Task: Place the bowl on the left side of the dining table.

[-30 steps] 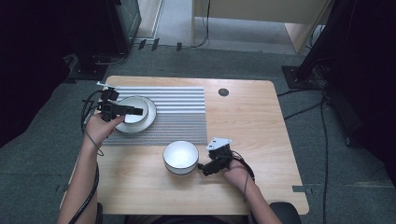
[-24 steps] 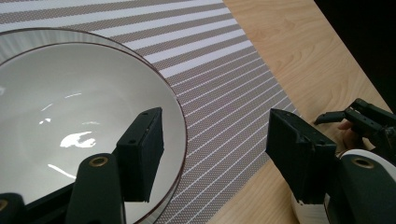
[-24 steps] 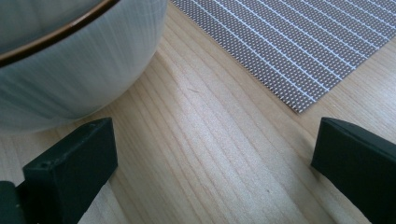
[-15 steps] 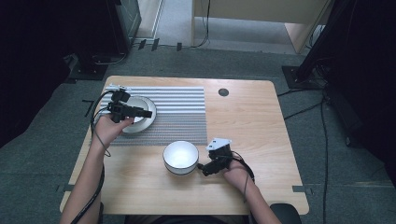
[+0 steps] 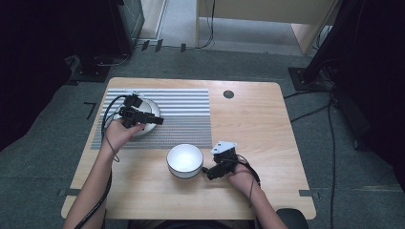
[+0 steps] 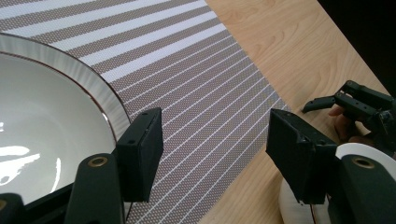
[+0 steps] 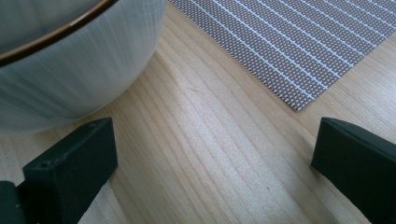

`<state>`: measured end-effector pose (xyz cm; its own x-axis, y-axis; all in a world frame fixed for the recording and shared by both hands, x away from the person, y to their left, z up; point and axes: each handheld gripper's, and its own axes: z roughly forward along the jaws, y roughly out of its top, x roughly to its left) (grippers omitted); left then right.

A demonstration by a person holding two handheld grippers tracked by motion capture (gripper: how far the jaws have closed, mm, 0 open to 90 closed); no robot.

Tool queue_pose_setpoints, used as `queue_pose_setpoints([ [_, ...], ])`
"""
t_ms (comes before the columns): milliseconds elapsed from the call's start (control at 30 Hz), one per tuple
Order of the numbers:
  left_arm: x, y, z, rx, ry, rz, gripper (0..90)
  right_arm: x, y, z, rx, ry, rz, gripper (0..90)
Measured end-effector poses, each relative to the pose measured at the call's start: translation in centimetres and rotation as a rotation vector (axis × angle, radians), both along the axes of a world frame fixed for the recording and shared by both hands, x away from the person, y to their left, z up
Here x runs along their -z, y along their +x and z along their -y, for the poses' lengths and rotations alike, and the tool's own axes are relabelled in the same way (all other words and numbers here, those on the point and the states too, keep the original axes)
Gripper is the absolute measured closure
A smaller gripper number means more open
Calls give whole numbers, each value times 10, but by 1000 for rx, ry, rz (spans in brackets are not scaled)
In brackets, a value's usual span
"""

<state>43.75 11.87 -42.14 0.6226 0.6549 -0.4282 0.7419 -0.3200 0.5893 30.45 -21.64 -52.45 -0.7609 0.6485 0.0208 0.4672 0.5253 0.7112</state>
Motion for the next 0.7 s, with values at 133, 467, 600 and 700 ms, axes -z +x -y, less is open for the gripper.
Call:
queue_pose_setpoints([
  [133, 2, -2, 7, 16, -2, 1, 361, 0, 0, 0, 0, 0, 0, 0],
  [467, 6, -5, 18, 46, -5, 16, 362, 0, 0, 0, 0, 0, 0, 0],
  [600, 8, -7, 24, 65, 1, 20, 361, 0, 0, 0, 0, 0, 0, 0],
  [700, 10, -7, 27, 74, 12, 16, 361, 0, 0, 0, 0, 0, 0, 0],
])
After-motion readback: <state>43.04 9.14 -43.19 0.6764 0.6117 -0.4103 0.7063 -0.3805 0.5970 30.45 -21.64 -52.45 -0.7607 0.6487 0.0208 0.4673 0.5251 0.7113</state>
